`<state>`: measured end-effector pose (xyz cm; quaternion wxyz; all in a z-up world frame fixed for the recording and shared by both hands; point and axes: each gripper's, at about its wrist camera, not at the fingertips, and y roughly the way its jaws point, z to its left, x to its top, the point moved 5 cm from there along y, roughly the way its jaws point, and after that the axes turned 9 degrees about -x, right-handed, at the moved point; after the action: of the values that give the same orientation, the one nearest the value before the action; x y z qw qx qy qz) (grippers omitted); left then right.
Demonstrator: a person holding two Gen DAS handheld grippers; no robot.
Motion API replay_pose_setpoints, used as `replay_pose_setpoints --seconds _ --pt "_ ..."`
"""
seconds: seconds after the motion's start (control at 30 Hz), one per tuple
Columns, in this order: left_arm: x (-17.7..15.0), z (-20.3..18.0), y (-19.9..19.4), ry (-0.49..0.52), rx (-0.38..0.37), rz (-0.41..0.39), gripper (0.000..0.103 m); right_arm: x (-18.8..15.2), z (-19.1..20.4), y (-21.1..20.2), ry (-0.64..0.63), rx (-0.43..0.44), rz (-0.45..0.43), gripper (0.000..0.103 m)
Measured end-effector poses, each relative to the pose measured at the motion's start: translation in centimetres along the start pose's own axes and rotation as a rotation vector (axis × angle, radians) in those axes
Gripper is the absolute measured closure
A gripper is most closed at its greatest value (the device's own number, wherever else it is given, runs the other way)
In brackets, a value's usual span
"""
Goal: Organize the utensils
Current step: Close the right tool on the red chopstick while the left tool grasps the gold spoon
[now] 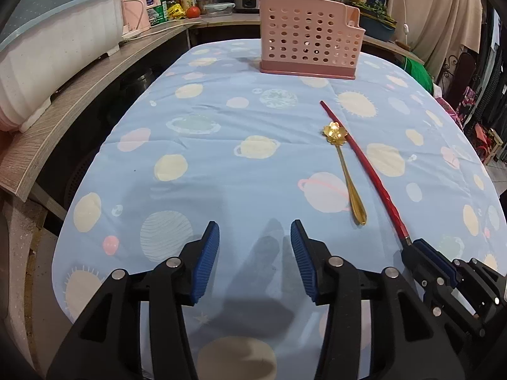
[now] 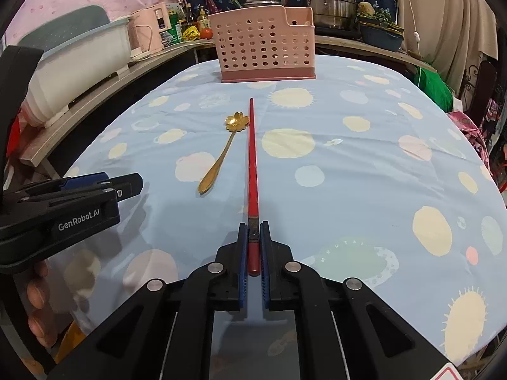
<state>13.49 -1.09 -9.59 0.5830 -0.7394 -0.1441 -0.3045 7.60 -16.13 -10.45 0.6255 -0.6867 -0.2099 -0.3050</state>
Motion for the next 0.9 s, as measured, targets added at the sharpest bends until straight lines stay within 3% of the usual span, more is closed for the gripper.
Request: replay_pose_setpoints --seconds 0.17,0.33,0.6,0.7,0.87,0.9 --pt "0.1 -1.3 0.3 0.021 -0.024 0.003 0.051 0.4 -2.2 0.1 0.063 -0.015 0.003 0.096" --pt "0.5 -3.5 1.1 0.037 -0.098 0.012 0.043 0.4 -3.4 0.0 0.097 -0.015 0.009 0.096" --pt "0.7 -5.7 3.2 0.042 -0.133 0.03 0.047 0.0 -3.7 0.3 0.11 0.0 0.015 0.096" --pt "0.9 -5.8 3.3 0.044 -0.128 0.024 0.057 0.0 -3.7 0.3 0.111 0.005 0.014 0.096" --pt "0.9 -5.9 3.2 0.05 -0.131 0.026 0.09 -0.1 -3.7 0.3 0.114 0.01 0.011 0.096" --pt "0.9 -5.9 3.2 0.049 -0.133 0.028 0.092 -0.1 -3.7 0.3 0.114 0.012 0.012 0.096"
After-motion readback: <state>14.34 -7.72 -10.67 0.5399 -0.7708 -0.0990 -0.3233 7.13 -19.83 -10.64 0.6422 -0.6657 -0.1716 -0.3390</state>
